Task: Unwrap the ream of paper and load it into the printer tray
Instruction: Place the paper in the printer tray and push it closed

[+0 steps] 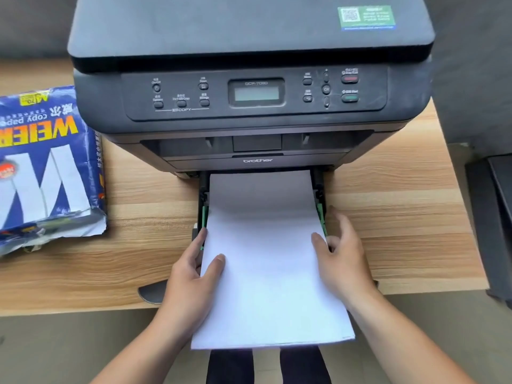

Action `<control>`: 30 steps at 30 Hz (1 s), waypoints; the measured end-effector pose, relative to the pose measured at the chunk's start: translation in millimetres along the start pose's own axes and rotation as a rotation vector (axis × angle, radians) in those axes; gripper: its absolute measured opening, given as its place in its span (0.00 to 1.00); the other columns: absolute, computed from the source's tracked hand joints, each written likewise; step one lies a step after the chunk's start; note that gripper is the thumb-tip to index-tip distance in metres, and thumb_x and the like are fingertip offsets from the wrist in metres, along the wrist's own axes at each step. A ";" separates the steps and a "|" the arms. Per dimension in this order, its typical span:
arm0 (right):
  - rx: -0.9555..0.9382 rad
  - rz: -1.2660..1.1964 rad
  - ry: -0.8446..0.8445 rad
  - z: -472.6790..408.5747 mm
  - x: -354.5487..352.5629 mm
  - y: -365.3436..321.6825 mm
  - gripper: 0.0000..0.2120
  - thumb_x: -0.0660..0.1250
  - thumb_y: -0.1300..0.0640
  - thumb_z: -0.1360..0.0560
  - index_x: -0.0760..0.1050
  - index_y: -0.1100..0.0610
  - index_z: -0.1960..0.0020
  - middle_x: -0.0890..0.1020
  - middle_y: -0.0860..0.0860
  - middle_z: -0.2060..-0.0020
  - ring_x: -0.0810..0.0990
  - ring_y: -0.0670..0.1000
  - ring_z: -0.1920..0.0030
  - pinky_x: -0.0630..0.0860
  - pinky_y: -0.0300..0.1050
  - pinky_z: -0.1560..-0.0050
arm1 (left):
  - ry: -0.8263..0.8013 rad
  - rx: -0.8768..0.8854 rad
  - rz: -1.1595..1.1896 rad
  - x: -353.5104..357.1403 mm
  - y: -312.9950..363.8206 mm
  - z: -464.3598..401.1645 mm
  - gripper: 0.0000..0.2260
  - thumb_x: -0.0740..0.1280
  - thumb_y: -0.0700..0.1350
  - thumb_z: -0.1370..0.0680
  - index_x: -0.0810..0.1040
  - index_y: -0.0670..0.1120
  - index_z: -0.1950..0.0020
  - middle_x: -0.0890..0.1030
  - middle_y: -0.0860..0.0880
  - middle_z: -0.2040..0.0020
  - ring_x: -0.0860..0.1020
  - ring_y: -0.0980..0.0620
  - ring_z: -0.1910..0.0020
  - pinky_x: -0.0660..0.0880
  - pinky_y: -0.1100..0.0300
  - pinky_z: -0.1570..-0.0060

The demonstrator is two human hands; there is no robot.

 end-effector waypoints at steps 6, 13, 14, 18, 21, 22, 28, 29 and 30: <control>0.024 0.018 0.143 -25.5 2.2 -21.8 0.23 0.68 0.55 0.21 0.65 0.53 0.29 0.80 0.59 0.55 0.78 0.57 0.59 0.73 0.44 0.56 | -0.028 -0.008 0.051 -6.8 -9.7 1.3 0.31 0.70 0.49 0.24 0.65 0.56 0.22 0.74 0.59 0.26 0.71 0.59 0.27 0.67 0.46 0.24; -0.101 0.077 0.312 -40.0 5.7 -65.8 0.15 0.69 0.58 0.22 0.68 0.57 0.39 0.81 0.59 0.53 0.80 0.61 0.54 0.73 0.47 0.55 | -0.025 -0.008 -0.030 -2.5 -5.9 7.5 0.29 0.67 0.44 0.18 0.60 0.60 0.22 0.86 0.51 0.51 0.80 0.53 0.50 0.71 0.62 0.48; -0.113 0.096 0.337 -44.3 7.3 -70.6 0.15 0.69 0.58 0.22 0.68 0.57 0.40 0.81 0.60 0.53 0.81 0.62 0.53 0.72 0.47 0.56 | -0.027 -0.029 -0.013 -1.9 -6.9 7.8 0.29 0.67 0.44 0.18 0.60 0.61 0.22 0.87 0.46 0.59 0.81 0.50 0.56 0.71 0.61 0.54; -0.130 0.187 0.432 -57.3 15.4 -76.5 0.11 0.69 0.57 0.22 0.72 0.59 0.42 0.84 0.61 0.51 0.82 0.64 0.50 0.67 0.45 0.57 | -0.029 -0.052 0.028 1.8 -8.2 8.0 0.29 0.66 0.42 0.18 0.59 0.55 0.20 0.88 0.54 0.57 0.84 0.56 0.51 0.73 0.67 0.53; -0.185 0.295 0.527 -51.6 24.3 -77.9 0.07 0.67 0.55 0.22 0.74 0.56 0.46 0.85 0.57 0.52 0.82 0.63 0.50 0.66 0.47 0.59 | -0.020 -0.028 -0.072 4.8 -2.7 10.9 0.29 0.66 0.43 0.18 0.59 0.51 0.20 0.87 0.51 0.54 0.83 0.65 0.54 0.71 0.78 0.56; -0.228 0.347 0.550 -47.6 27.7 -79.2 0.07 0.68 0.54 0.22 0.75 0.55 0.46 0.84 0.56 0.50 0.80 0.62 0.48 0.67 0.48 0.59 | -0.010 0.020 -0.170 4.1 0.9 11.8 0.29 0.66 0.44 0.18 0.59 0.51 0.19 0.85 0.52 0.51 0.82 0.64 0.53 0.71 0.77 0.56; -0.381 0.543 0.493 -16.4 18.3 -60.9 0.22 0.75 0.55 0.32 0.76 0.56 0.40 0.75 0.58 0.39 0.72 0.62 0.38 0.69 0.55 0.39 | 0.292 0.456 -0.642 -20.7 30.6 4.7 0.16 0.70 0.44 0.21 0.77 0.45 0.34 0.72 0.49 0.48 0.76 0.47 0.52 0.72 0.57 0.54; -0.331 0.556 0.441 -12.0 13.0 -49.7 0.25 0.76 0.54 0.32 0.74 0.57 0.38 0.74 0.59 0.39 0.71 0.62 0.37 0.70 0.56 0.38 | 0.317 0.454 -0.641 -23.4 30.4 -1.9 0.15 0.71 0.44 0.22 0.78 0.45 0.36 0.74 0.48 0.48 0.76 0.46 0.52 0.72 0.56 0.53; -0.274 0.556 0.383 -8.5 8.8 -37.5 0.27 0.77 0.54 0.32 0.73 0.58 0.36 0.74 0.59 0.39 0.71 0.63 0.37 0.71 0.55 0.40 | 0.323 0.441 -0.636 -24.0 30.3 -8.3 0.14 0.72 0.44 0.23 0.78 0.45 0.38 0.75 0.48 0.48 0.76 0.45 0.53 0.73 0.55 0.52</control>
Point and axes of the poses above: each hand's wrist, its own z-axis away from the middle knuckle, its own x-axis out of the palm, y = z × x, the point moved 6 cm from there along -z, towards the middle knuckle
